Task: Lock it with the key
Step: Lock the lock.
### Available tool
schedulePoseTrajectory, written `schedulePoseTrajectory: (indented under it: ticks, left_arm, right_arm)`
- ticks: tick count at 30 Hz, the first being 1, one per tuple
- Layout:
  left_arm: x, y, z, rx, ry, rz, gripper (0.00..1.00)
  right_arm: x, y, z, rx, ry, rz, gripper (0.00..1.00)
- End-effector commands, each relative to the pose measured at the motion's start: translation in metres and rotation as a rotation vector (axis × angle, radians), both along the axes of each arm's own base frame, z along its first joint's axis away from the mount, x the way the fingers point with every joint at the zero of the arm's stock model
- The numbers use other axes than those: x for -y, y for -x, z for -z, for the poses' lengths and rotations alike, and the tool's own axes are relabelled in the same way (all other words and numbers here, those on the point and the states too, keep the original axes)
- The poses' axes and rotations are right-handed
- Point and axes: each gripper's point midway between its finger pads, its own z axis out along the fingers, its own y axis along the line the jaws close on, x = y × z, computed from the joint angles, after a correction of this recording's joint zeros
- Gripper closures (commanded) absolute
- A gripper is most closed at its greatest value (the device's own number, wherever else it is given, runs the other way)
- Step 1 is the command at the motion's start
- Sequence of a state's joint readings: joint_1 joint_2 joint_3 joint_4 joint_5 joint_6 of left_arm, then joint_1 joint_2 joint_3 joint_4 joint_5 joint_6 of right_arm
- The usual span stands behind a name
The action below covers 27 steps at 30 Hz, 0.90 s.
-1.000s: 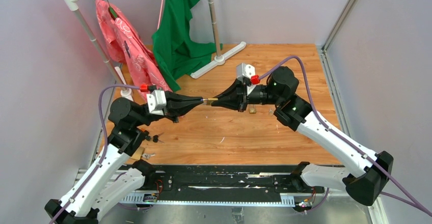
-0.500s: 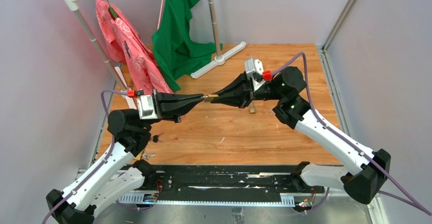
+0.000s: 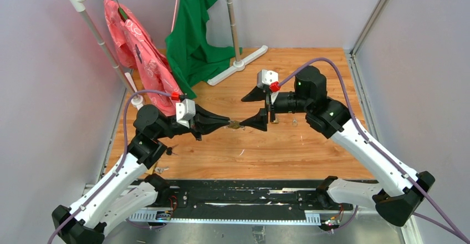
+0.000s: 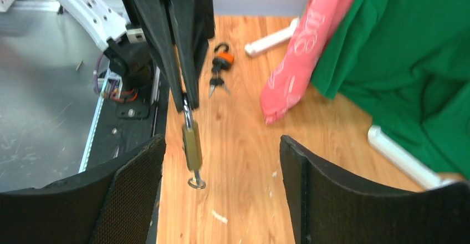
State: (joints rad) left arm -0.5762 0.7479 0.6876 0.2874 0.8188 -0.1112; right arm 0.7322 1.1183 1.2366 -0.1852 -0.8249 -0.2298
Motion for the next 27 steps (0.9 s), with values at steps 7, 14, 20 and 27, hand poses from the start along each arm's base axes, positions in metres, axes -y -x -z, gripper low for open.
schedulePoseTrajectory:
  ticks: [7, 14, 20, 27]
  left_arm:
    - [-0.005, 0.002, 0.005, 0.0, -0.021, -0.016, 1.0]
    - [-0.006, 0.003, 0.003, 0.009, -0.019, -0.016, 1.0]
    - [-0.005, 0.003, 0.004, 0.006, -0.022, -0.013, 1.0]
    - [-0.019, -0.01, -0.009, 0.164, -0.084, -0.097, 1.0]
  right_arm:
    - [0.004, -0.004, 0.063, -0.247, 0.072, 0.04, 0.41]
    - [-0.005, 0.001, 0.064, -0.231, 0.034, -0.009, 0.59]
    - [-0.008, -0.002, 0.066, -0.247, 0.038, 0.0, 0.99]
    - [0.017, -0.033, 0.107, -0.267, 0.117, 0.161, 1.0]
